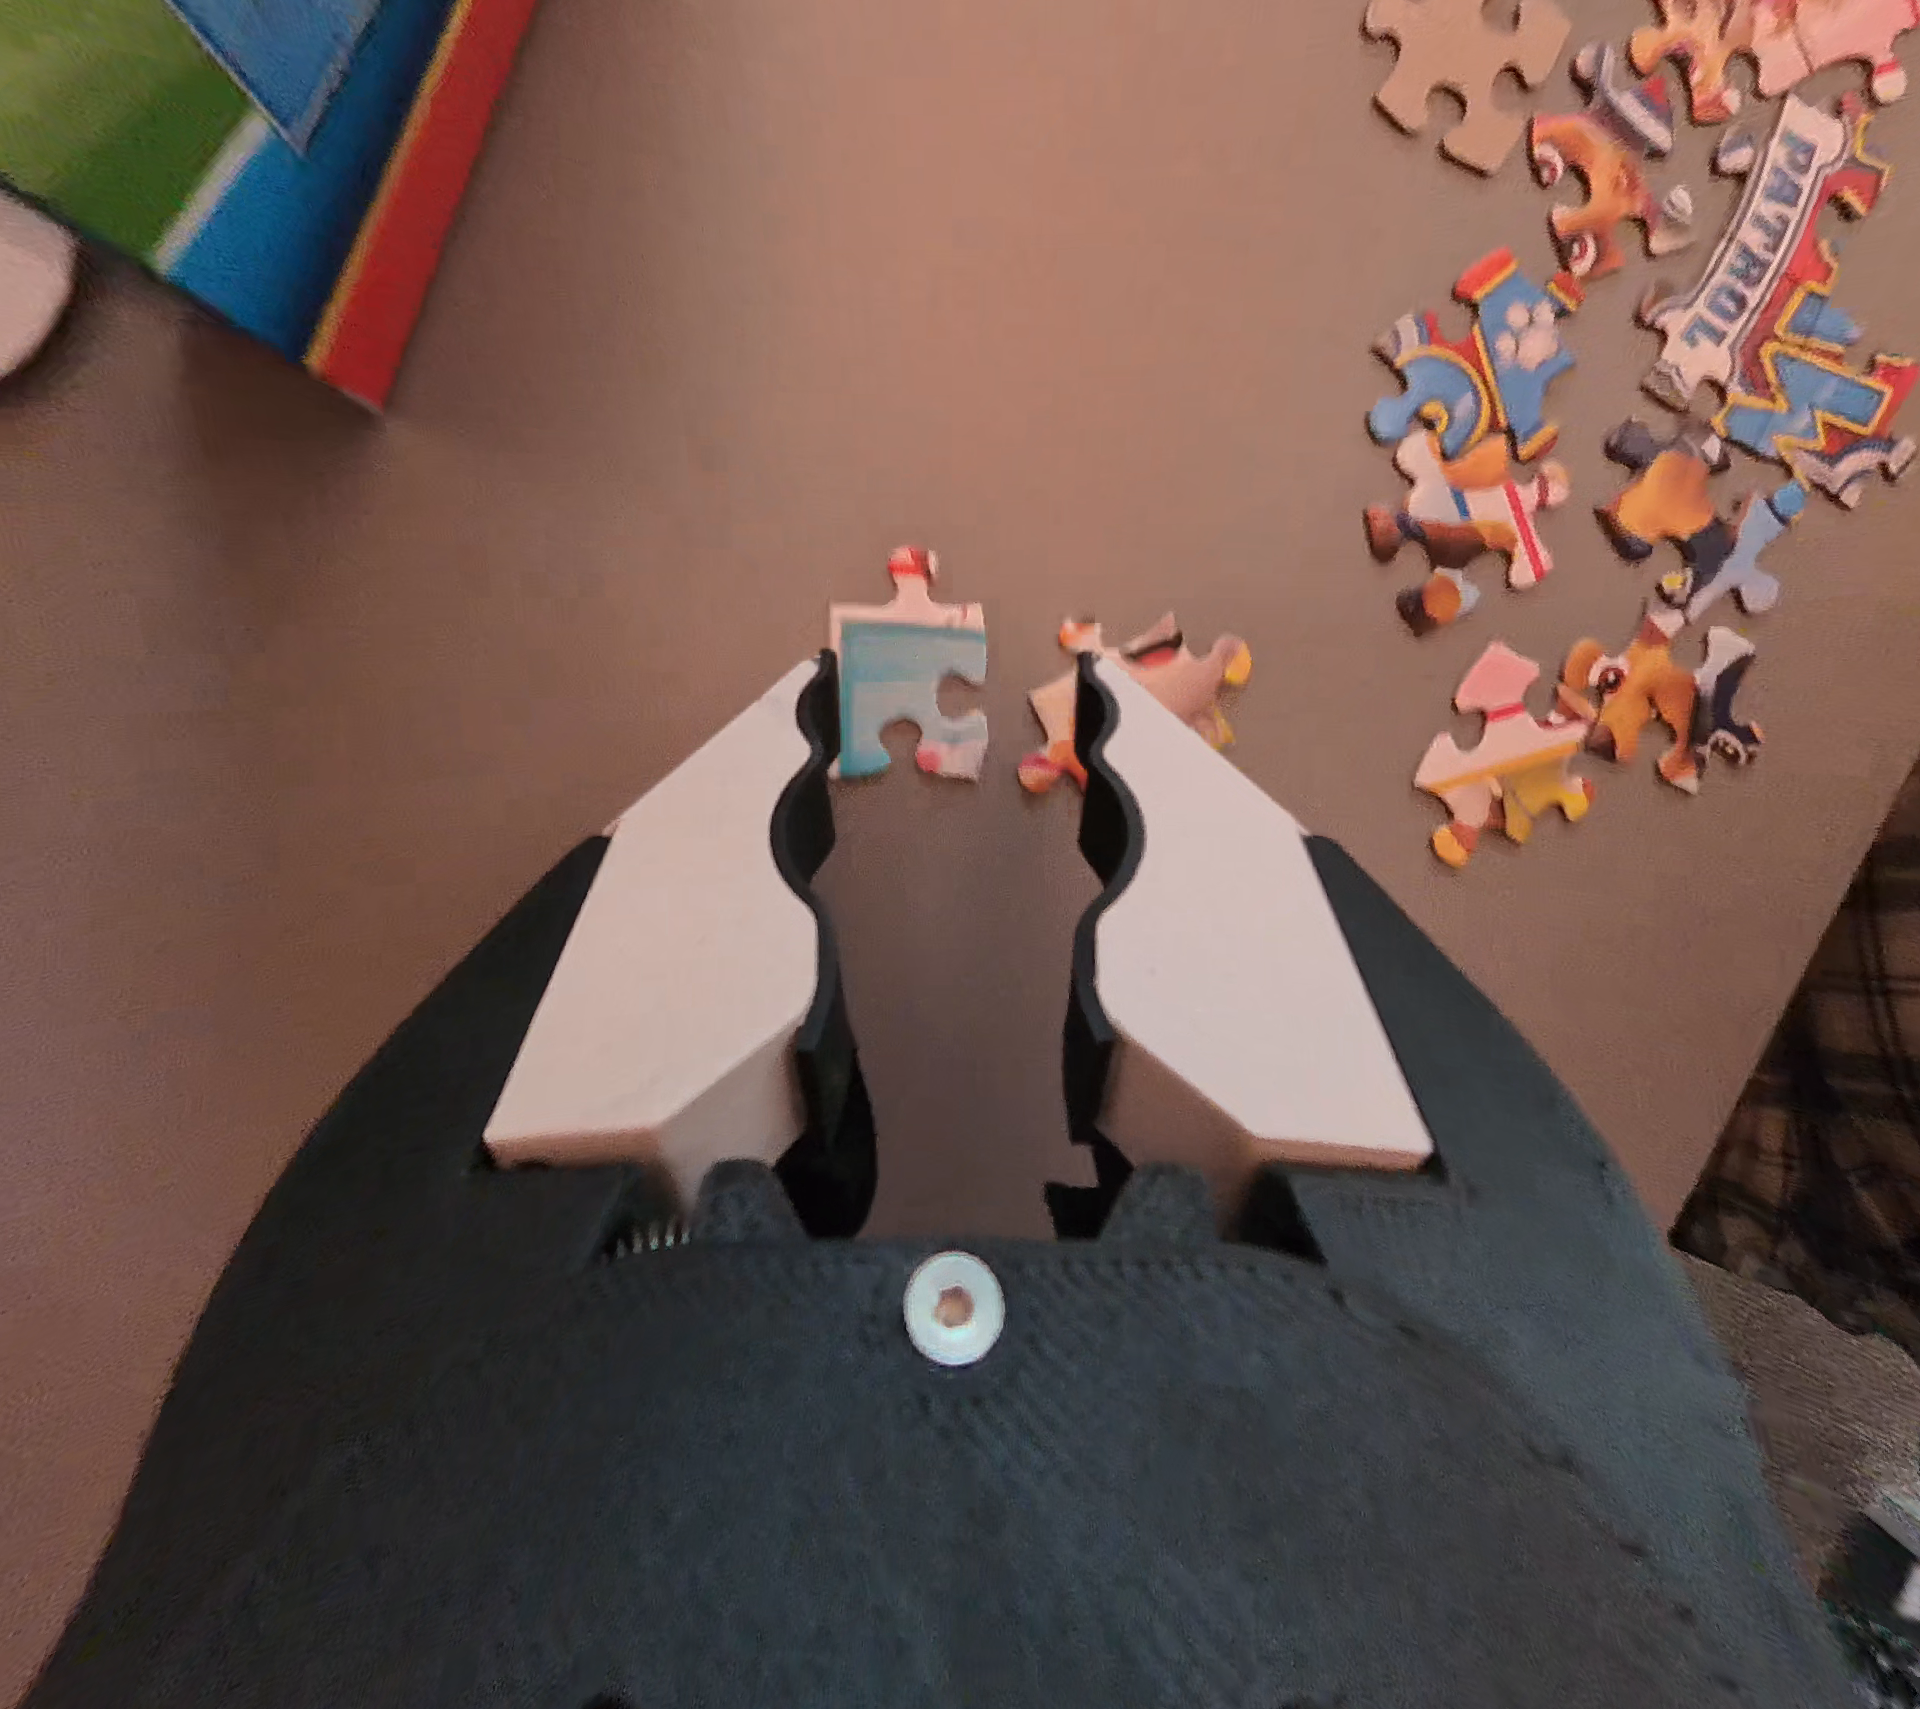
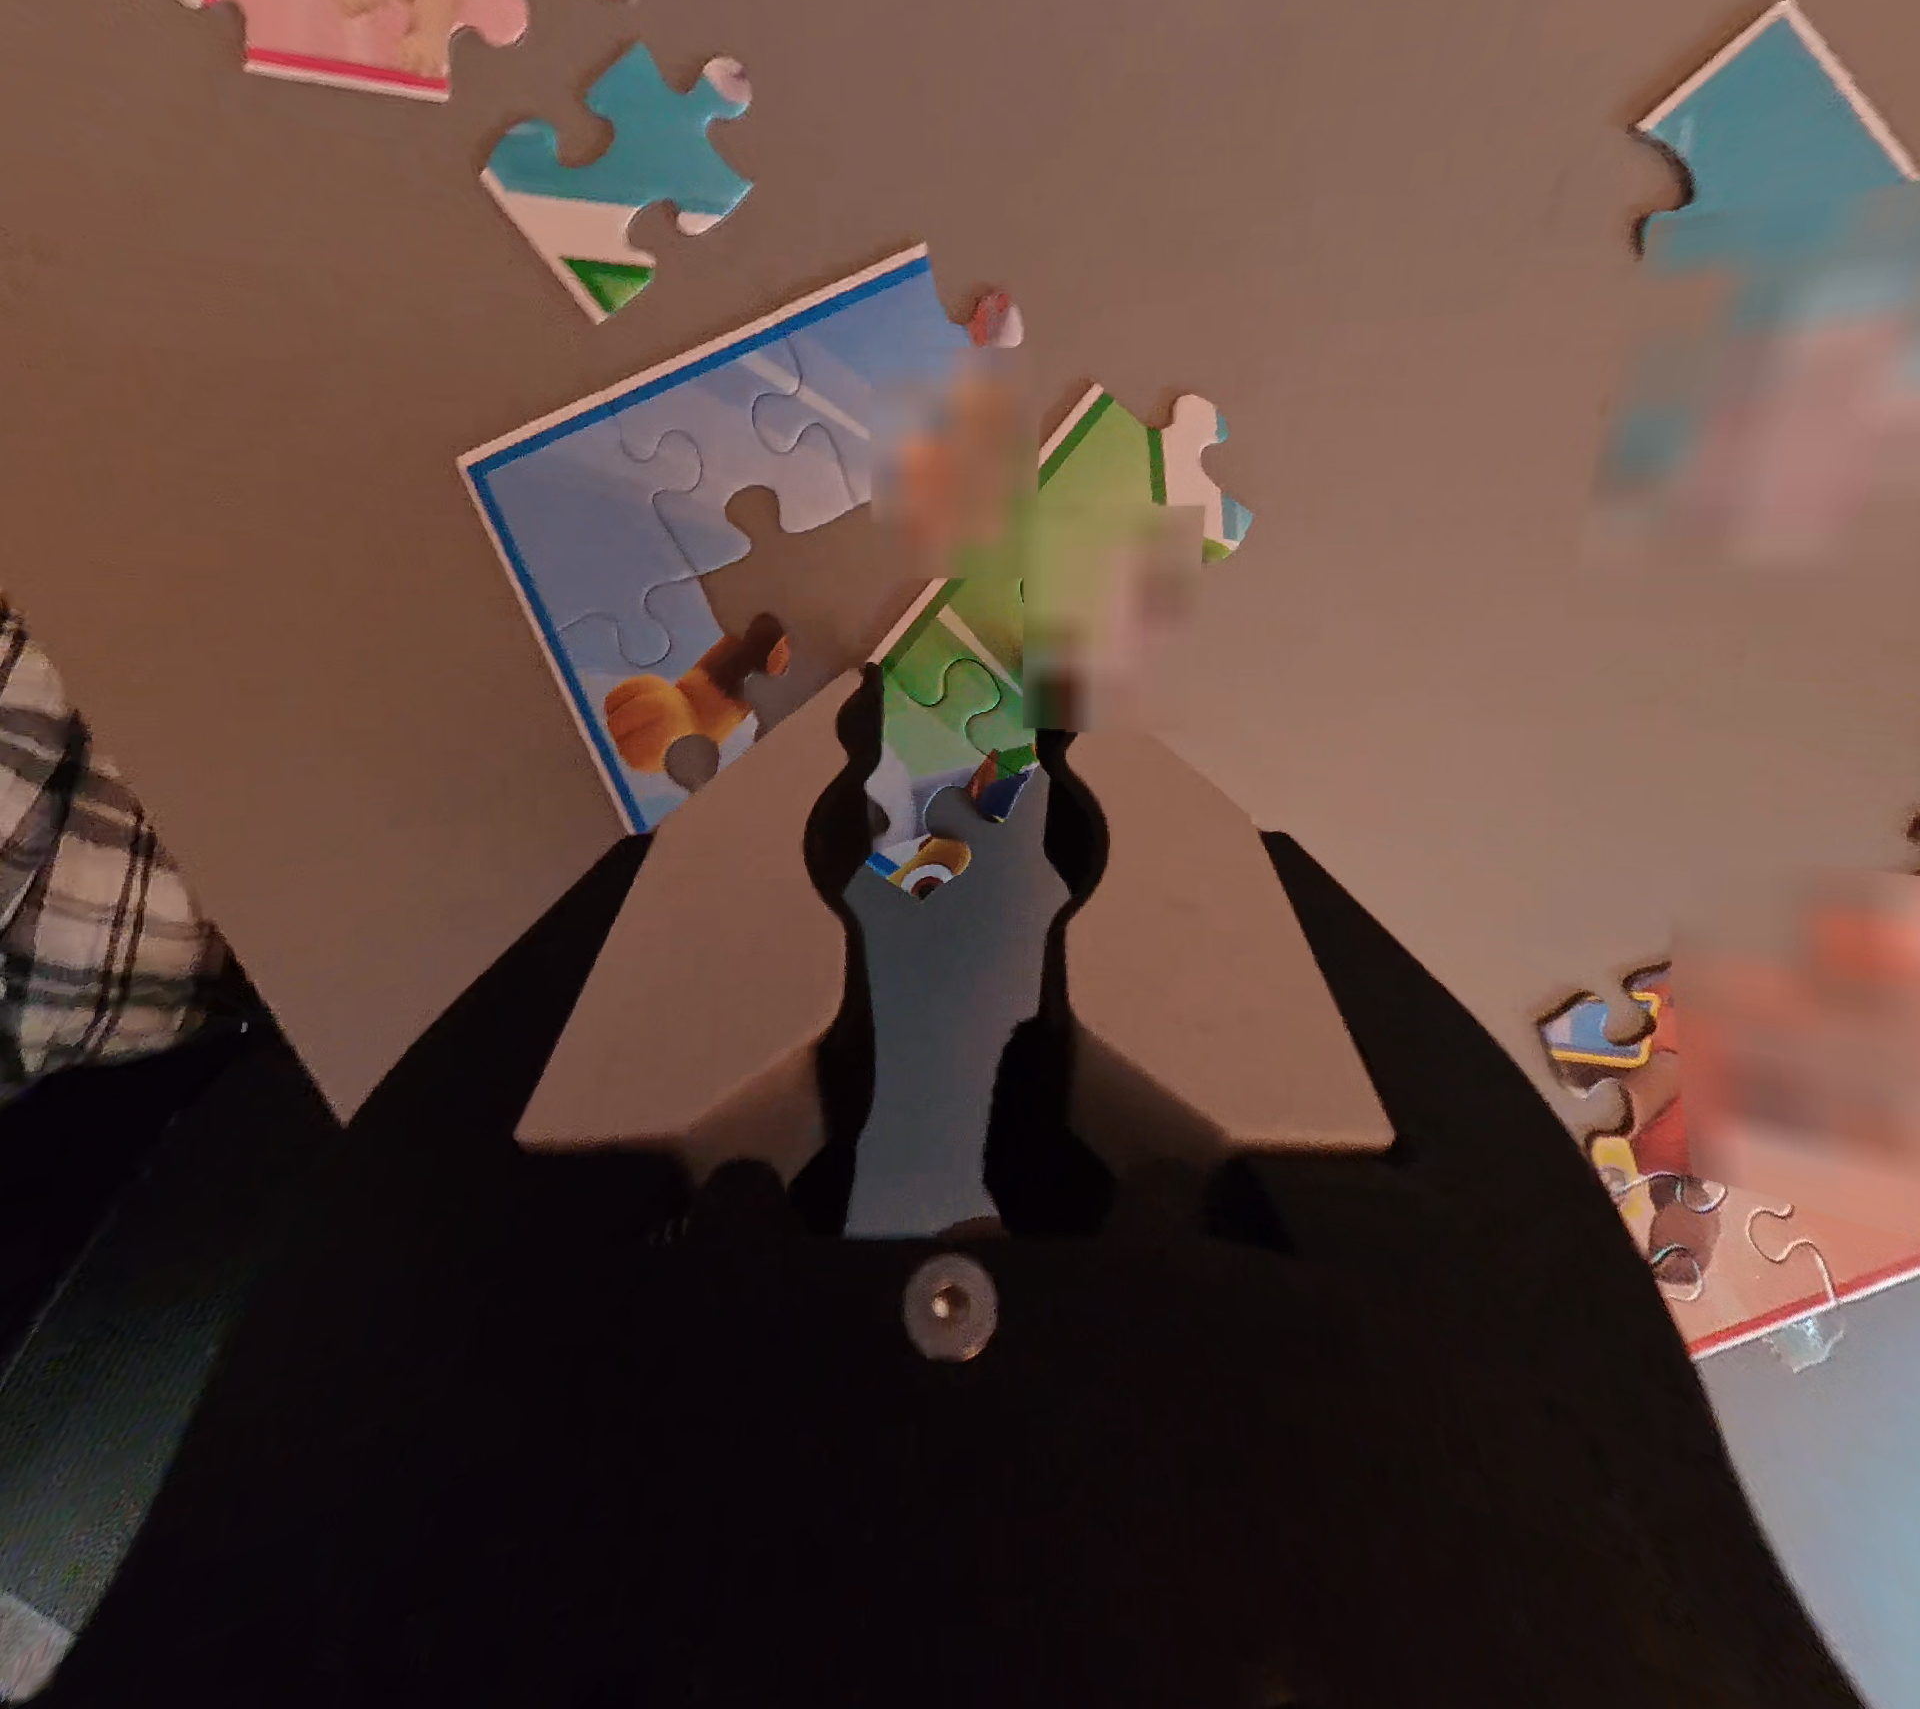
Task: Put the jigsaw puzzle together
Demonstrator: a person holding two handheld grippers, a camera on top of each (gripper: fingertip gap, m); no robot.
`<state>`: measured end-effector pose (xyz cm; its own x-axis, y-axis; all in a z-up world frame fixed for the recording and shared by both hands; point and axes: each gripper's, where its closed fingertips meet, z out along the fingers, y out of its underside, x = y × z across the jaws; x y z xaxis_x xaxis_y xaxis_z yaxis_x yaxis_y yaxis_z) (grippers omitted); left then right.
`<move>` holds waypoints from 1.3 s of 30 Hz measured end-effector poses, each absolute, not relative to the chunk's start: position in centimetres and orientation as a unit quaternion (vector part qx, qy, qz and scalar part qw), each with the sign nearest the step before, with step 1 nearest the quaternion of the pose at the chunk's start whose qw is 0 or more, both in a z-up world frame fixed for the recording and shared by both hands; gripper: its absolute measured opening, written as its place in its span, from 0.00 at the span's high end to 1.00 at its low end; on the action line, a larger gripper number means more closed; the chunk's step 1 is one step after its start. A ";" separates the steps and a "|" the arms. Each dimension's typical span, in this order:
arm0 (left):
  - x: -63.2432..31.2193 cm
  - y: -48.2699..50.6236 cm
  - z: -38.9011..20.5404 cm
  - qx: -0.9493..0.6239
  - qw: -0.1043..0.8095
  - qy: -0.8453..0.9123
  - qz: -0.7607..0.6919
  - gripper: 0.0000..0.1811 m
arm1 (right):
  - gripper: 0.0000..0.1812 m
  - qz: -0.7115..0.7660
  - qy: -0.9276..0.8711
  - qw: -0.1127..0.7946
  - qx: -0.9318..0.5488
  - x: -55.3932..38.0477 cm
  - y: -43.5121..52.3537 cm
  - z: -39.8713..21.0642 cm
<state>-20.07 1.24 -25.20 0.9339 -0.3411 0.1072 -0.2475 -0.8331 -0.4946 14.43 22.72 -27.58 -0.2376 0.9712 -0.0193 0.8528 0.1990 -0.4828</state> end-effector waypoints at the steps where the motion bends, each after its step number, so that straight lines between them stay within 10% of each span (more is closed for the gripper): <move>1: -20.1 0.6 -25.4 -0.954 0.240 0.152 -0.097 0.75 | 0.82 0.195 -0.766 0.142 -0.596 14.6 22.6 -27.6; 25: -21.2 -0.5 -27.5 -0.951 0.274 0.117 -0.086 1.00 | 0.80 0.246 -0.753 0.245 -0.558 12.3 16.3 -23.4; 39: -17.0 -7.1 -24.3 -0.930 0.346 0.114 -0.044 0.83 | 0.60 0.246 -0.844 0.255 -0.403 4.7 -0.9 -25.7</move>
